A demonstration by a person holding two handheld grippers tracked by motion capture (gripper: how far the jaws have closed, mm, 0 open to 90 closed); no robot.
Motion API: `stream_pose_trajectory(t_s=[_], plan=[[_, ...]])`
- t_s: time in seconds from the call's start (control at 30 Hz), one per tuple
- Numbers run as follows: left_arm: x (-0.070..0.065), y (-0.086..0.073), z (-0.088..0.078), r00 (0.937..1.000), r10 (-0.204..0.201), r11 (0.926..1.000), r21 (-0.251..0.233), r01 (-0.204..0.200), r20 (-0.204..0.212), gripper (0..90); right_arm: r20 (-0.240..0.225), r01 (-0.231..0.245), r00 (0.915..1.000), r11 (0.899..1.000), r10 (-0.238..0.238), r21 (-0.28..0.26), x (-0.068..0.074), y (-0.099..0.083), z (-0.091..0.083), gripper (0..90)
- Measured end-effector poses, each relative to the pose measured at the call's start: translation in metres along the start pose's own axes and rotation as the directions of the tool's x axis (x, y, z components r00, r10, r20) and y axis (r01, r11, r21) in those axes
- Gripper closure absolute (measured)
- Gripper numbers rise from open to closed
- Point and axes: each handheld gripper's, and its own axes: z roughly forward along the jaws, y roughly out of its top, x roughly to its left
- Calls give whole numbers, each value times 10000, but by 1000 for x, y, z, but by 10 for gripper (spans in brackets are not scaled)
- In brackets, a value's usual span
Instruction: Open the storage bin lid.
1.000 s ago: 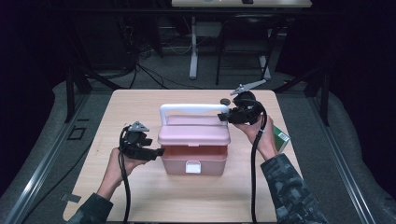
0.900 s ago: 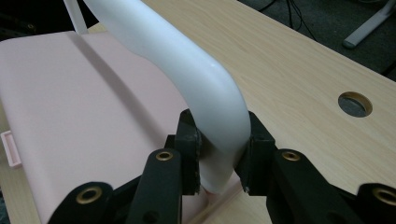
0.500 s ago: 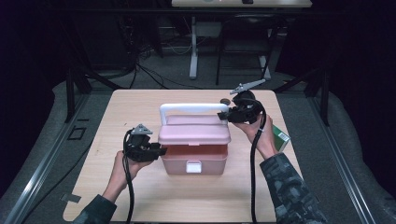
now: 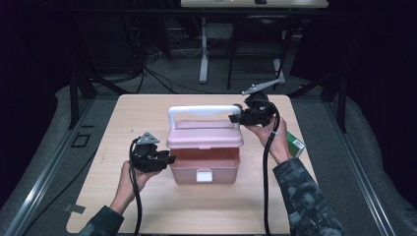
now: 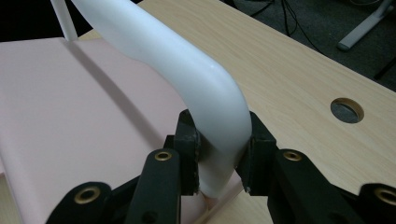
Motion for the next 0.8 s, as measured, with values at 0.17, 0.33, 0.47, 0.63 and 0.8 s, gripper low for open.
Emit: stream_pose_trajectory(t_s=[0.17,0.33,0.47,0.63,0.8], plan=[[0,-1,0,10000,-1,10000,-47,1,21,630,-14,-40,10000,10000,40,11,-3,3,1,714],[0,0,0,10000,38,10000,-12,-38,-25,631,-23,-95,10000,10000,95,18,-5,6,2,710],[0,0,0,10000,62,10000,-15,-62,-31,631,8,-108,9999,9999,108,78,-7,9,2,707],[0,0,0,10000,94,10000,5,-94,-32,631,21,-179,9998,9998,178,103,-9,13,3,701],[0,0,0,9999,113,9999,-6,-113,-28,630,10,-250,9997,9996,249,137,-13,17,4,698]])
